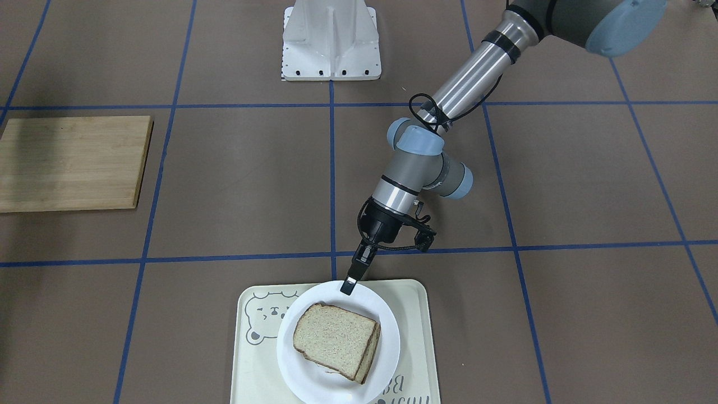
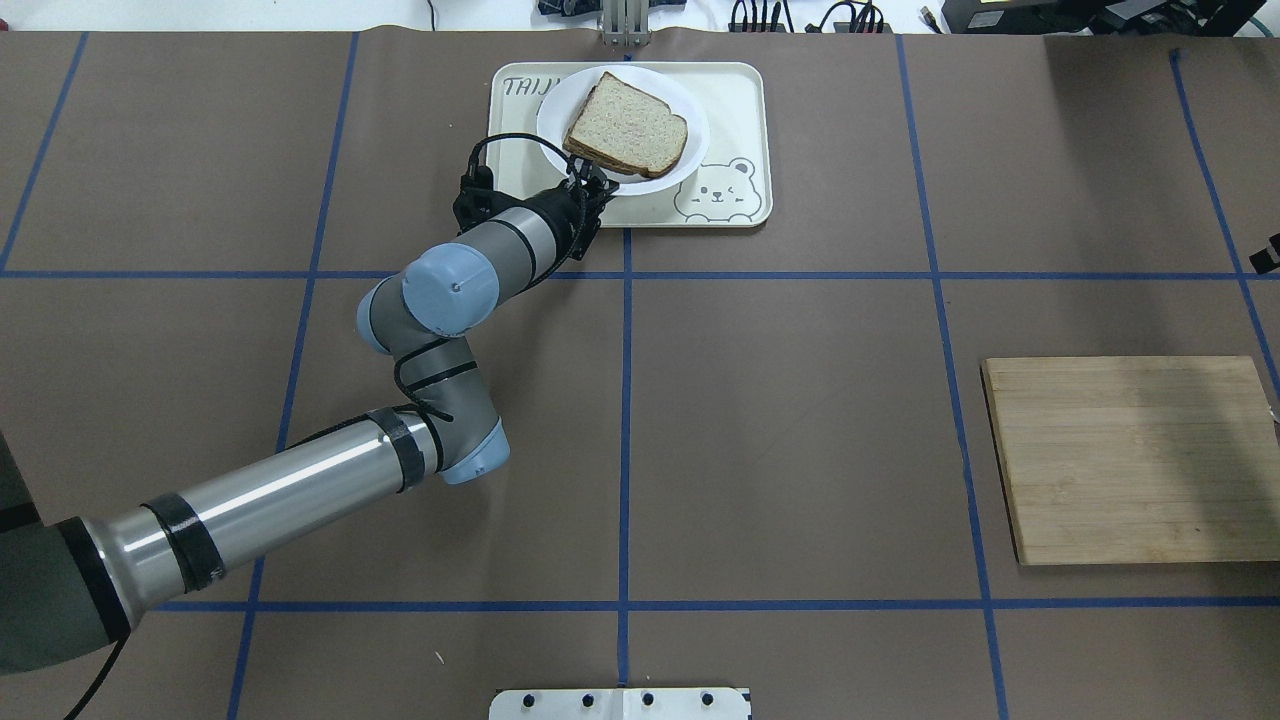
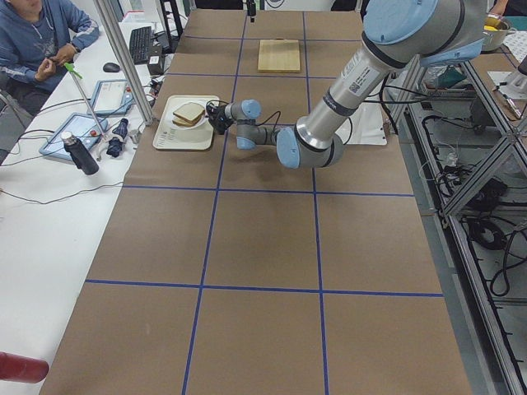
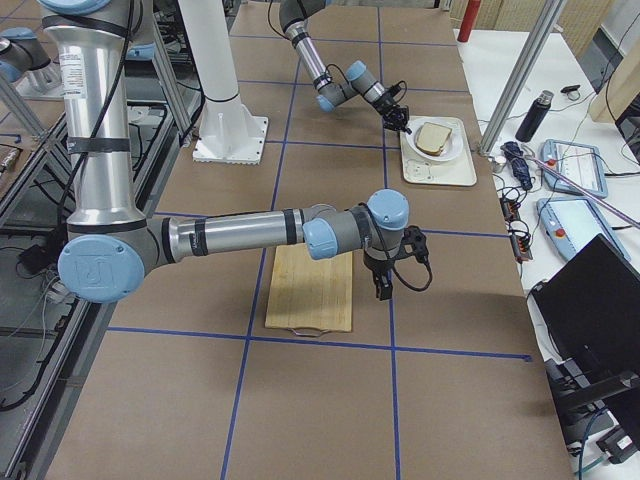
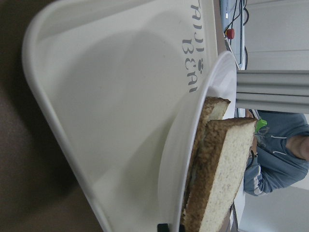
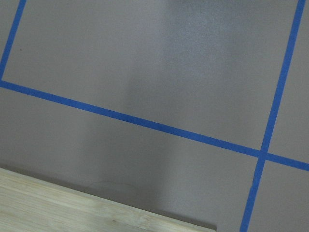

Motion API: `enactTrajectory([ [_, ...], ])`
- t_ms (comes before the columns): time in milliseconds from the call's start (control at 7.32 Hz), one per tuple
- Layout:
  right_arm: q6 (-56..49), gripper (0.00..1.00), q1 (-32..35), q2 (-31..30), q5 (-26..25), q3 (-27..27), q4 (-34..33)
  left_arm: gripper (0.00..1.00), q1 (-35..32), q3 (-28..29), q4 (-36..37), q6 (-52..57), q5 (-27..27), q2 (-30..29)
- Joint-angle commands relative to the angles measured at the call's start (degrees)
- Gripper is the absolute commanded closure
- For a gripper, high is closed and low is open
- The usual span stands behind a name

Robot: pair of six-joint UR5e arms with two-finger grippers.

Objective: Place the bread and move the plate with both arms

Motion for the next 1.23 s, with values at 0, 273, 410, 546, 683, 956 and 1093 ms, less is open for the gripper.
enactTrajectory([
  [0,0.00,0.00,0.14,0.04,0.10,0.09,-0.07,0.93,-0.05,1.16,0.02,-0.49,0.14,-0.95],
  [273,0.00,0.00,0.14,0.13,0.02,0.09,-0.07,0.02,-0.05,1.16,0.02,-0.40,-0.30,-0.86],
  [410,0.00,0.00,0.14,0.13,0.02,-0.08,-0.07,0.02,-0.14,-0.93,0.02,-0.40,-0.65,-0.77],
  [546,0.00,0.00,0.05,0.22,0.02,-0.26,-0.07,0.02,-0.22,-7.22,0.37,0.03,-1.09,2.80],
  [683,0.00,0.00,0.05,0.30,0.02,-0.26,-0.07,0.02,-0.49,-18.85,3.15,0.38,-5.71,10.05],
  [956,0.00,0.00,0.05,0.30,0.02,-0.35,-0.07,0.02,-0.58,-27.83,5.55,0.47,-9.34,17.32],
  [1093,0.00,0.00,0.05,0.22,0.02,-0.26,-0.07,0.02,-1.71,-29.76,4.86,1.17,-13.27,18.99],
])
